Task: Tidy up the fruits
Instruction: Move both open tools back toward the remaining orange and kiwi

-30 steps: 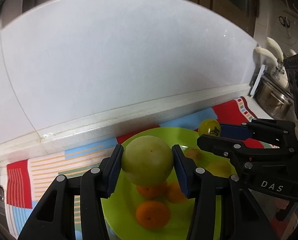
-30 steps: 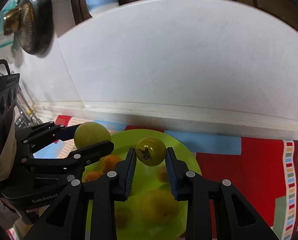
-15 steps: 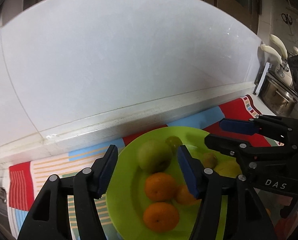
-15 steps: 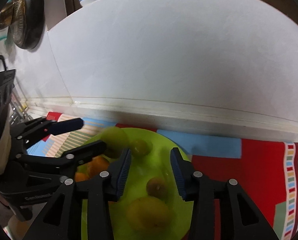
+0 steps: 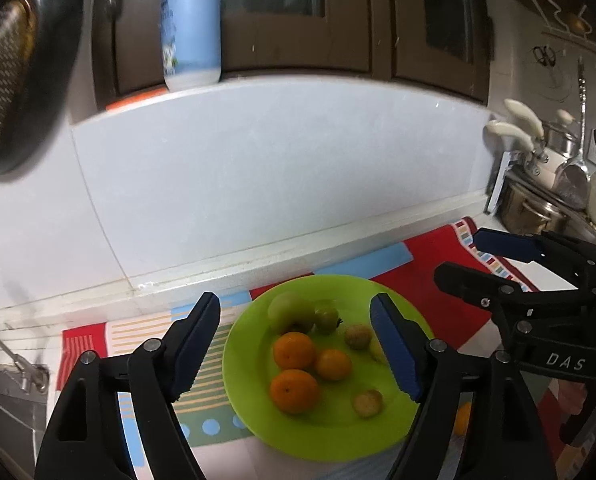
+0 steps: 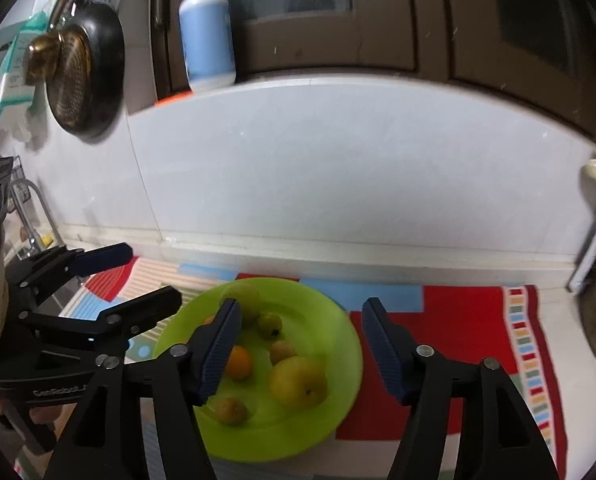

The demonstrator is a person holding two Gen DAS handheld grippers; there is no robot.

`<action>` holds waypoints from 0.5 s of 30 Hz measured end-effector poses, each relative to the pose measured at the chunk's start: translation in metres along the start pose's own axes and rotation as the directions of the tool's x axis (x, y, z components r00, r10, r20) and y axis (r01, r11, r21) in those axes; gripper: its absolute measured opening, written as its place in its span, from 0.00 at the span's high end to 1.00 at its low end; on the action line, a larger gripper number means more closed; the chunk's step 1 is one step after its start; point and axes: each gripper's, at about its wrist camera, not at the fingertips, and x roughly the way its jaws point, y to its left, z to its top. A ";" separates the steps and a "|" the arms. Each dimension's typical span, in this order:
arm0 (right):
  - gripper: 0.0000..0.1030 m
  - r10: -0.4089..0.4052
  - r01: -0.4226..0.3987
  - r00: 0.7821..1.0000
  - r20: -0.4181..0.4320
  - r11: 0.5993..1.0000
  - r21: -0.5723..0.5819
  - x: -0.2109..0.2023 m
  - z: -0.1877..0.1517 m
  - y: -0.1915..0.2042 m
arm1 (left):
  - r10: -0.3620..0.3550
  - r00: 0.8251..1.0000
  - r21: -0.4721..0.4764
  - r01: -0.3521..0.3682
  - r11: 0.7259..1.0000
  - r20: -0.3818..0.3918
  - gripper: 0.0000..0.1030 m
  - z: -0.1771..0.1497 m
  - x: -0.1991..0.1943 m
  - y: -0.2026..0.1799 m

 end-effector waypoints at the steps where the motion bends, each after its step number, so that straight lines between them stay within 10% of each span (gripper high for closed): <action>1: 0.37 -0.009 0.009 1.000 0.013 1.000 -0.001 -0.008 -0.001 0.002 | 0.002 1.000 0.003 -0.002 1.000 0.008 0.23 0.000 -0.007 -0.002; 15: 0.36 -0.035 0.036 0.998 0.059 0.999 -0.017 -0.089 -0.024 0.010 | 0.033 0.997 0.028 -0.035 0.999 0.069 0.16 -0.022 -0.086 -0.030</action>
